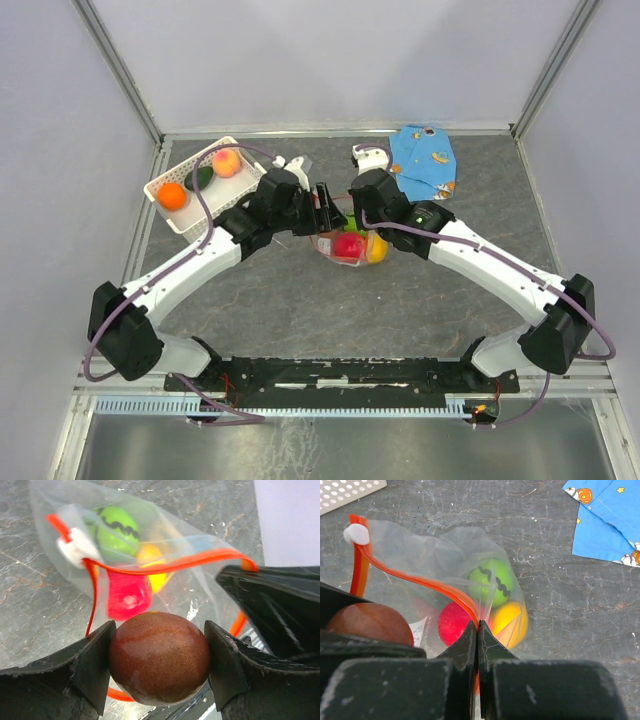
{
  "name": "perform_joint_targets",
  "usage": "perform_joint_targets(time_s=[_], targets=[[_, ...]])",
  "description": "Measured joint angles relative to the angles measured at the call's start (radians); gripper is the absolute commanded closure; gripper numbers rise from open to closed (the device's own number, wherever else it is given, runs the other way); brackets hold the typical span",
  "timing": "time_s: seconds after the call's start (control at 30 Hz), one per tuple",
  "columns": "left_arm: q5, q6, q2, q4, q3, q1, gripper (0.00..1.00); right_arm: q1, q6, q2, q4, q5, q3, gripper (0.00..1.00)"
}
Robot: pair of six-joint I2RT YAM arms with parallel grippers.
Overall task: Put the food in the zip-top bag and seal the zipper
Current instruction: Place the fake fruit in the zipper food storage bag.
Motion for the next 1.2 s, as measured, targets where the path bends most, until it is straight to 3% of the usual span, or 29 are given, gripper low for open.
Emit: perform_joint_targets(time_s=[0.7,1.2], targets=[[-0.29,-0.03,0.138,-0.092,0.049,-0.033,0.31,0.0,0.049,-0.012,0.009,-0.099,-0.002,0.98],[-0.441,-0.03,0.171,-0.156,0.076,-0.04,0.18,0.0,0.109,-0.007,0.023,-0.174,-0.002,0.98]])
